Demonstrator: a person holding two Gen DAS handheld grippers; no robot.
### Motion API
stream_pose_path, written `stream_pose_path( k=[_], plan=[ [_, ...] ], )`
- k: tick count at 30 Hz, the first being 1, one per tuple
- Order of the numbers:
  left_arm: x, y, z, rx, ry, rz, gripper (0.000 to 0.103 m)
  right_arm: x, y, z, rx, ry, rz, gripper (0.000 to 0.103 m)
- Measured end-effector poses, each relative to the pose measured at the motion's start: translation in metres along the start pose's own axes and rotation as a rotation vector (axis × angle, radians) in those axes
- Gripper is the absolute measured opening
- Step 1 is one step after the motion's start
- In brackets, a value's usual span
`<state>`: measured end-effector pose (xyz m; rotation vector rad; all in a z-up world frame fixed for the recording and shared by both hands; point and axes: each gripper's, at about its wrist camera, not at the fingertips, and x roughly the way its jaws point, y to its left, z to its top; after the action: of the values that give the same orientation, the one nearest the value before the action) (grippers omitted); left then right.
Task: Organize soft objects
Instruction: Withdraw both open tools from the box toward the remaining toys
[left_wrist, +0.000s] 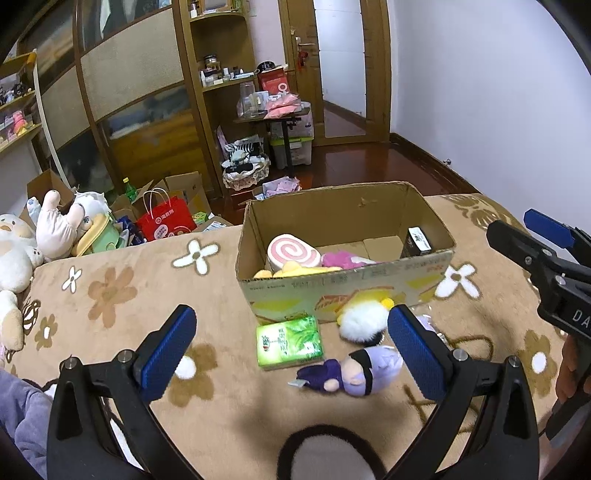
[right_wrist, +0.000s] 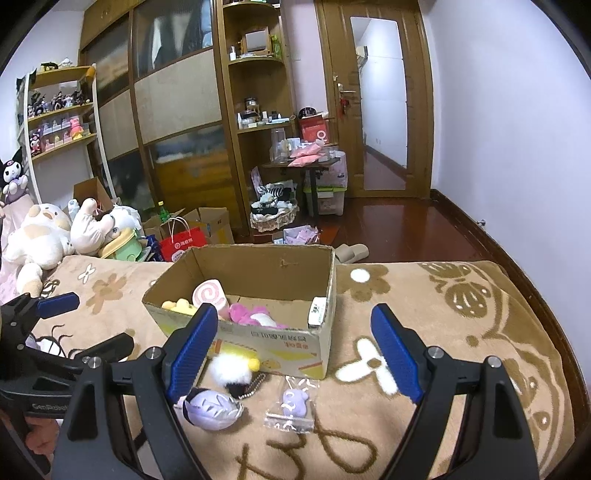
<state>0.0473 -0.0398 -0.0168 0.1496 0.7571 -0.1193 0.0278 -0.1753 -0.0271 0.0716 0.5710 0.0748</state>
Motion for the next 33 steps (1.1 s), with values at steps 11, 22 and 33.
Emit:
stream_pose_path(
  k=[11, 22, 33],
  plan=[
    [-0.007, -0.001, -0.011, -0.015, 0.003, -0.01, 0.102, -0.007, -0.003, -0.016, 0.004, 0.035, -0.005, 0.089],
    [0.002, 0.001, -0.013, -0.041, 0.019, -0.016, 0.102, 0.004, -0.004, -0.023, 0.007, 0.072, -0.014, 0.089],
    [0.021, -0.003, -0.015, -0.056, 0.041, -0.019, 0.102, 0.024, -0.006, -0.025, 0.0, 0.106, -0.023, 0.089]
  ],
)
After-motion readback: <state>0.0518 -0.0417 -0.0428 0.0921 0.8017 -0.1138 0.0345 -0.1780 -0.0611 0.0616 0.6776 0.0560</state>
